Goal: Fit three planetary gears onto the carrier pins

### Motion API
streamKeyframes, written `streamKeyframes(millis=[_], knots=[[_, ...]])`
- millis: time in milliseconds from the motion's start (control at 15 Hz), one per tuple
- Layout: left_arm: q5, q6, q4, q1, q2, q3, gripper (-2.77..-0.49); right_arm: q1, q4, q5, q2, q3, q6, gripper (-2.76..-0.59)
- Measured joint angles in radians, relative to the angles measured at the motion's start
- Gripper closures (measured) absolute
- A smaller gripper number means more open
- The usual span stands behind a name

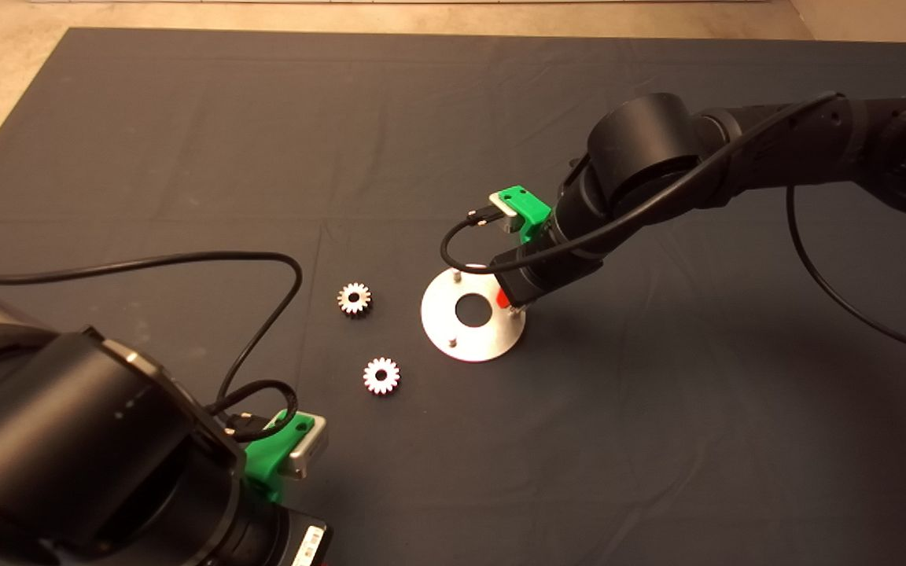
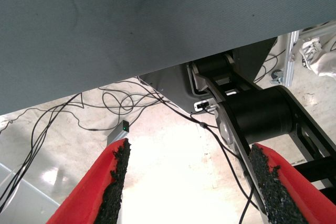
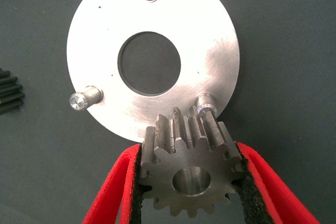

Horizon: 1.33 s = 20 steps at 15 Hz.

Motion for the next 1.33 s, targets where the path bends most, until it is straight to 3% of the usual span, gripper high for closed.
streamKeyframes(millis=[133, 200, 467, 533, 733, 800, 1133, 1333], knots=[[0.0, 0.0, 0.0, 0.0, 0.0, 0.0, -1.61, 0.0, 0.003, -0.018, 0.022, -0.031, 0.0, -1.02], [0.0, 0.0, 0.0, 0.0, 0.0, 0.0, -1.61, 0.0, 0.003, -0.035, 0.041, -0.056, -0.001, -1.02], [0.0, 0.001, 0.0, 0.0, 0.0, 0.0, -1.61, 0.0, 0.005, -0.052, 0.088, -0.108, -0.005, -1.02], [0.0, 0.001, 0.0, 0.0, 0.0, 0.0, -1.61, 0.0, 0.005, -0.065, 0.095, -0.117, -0.005, -1.02], [0.0, 0.001, 0.0, 0.0, 0.0, 0.0, -1.61, 0.0, 0.019, -0.088, 0.098, -0.117, -0.005, -1.02], [0.0, 0.001, 0.0, 0.0, 0.0, 0.0, -1.61, 0.0, 0.036, -0.094, 0.098, -0.117, -0.005, -1.02], [0.0, 0.001, 0.0, 0.0, 0.0, 0.0, -1.61, 0.0, 0.095, -0.094, 0.091, -0.099, -0.025, -1.0], [0.0, 0.001, 0.0, 0.0, -0.001, 0.0, -1.61, 0.0, 0.103, -0.094, 0.086, -0.092, -0.032, -1.0]])
